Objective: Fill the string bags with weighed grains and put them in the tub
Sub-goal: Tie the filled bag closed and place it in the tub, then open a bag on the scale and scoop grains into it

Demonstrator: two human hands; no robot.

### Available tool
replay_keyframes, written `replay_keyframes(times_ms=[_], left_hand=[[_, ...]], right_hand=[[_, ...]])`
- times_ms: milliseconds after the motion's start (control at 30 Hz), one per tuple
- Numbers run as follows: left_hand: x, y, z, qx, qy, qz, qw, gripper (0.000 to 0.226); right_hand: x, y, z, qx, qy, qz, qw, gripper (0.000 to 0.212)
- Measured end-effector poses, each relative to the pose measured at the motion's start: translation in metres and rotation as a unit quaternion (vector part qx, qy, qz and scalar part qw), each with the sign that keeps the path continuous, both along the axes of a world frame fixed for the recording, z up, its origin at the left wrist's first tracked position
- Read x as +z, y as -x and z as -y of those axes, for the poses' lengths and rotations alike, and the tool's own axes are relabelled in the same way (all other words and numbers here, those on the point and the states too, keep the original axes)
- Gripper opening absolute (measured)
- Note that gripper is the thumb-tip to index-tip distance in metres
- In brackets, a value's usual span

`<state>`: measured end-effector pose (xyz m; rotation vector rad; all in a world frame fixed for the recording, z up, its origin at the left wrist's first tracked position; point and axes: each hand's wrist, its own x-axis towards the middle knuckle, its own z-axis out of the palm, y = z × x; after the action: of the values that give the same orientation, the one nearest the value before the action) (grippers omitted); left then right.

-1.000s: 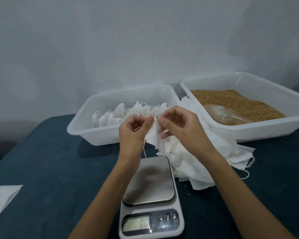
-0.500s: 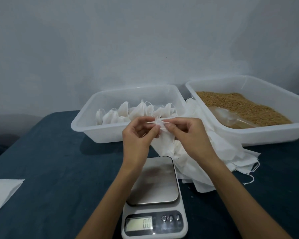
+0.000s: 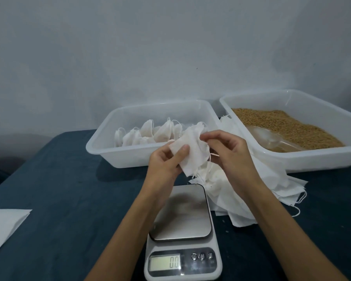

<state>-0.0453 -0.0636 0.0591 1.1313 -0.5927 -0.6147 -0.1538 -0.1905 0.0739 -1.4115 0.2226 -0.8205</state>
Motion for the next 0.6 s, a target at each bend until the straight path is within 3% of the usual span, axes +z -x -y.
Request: replay_keyframes(times_ms=[167, 267, 367, 433, 600], left_hand=[[-0.004, -0.004, 0.001, 0.113, -0.024, 0.120, 0.986, 0.014], [-0.003, -0.004, 0.001, 0.145, -0.018, 0.072, 0.987, 0.013], [-0.002, -0.006, 0.001, 0.159, -0.010, 0.033, 0.987, 0.018], [-0.002, -0.005, 0.000, 0.154, -0.013, 0.041, 0.987, 0.017], [-0.002, -0.001, 0.000, 0.127, -0.007, 0.085, 0.988, 0.011]], right_hand=[[-0.006, -0.004, -0.002, -0.076, 0.128, -0.040, 0.988, 0.012], [-0.008, -0.005, 0.001, -0.150, 0.166, -0.044, 0.974, 0.007], [-0.005, -0.003, 0.001, -0.142, 0.146, -0.035, 0.978, 0.019], [-0.005, -0.004, -0.003, -0.119, 0.143, -0.038, 0.982, 0.025], [-0.013, -0.007, -0.001, -0.130, 0.201, -0.103, 0.966, 0.009]])
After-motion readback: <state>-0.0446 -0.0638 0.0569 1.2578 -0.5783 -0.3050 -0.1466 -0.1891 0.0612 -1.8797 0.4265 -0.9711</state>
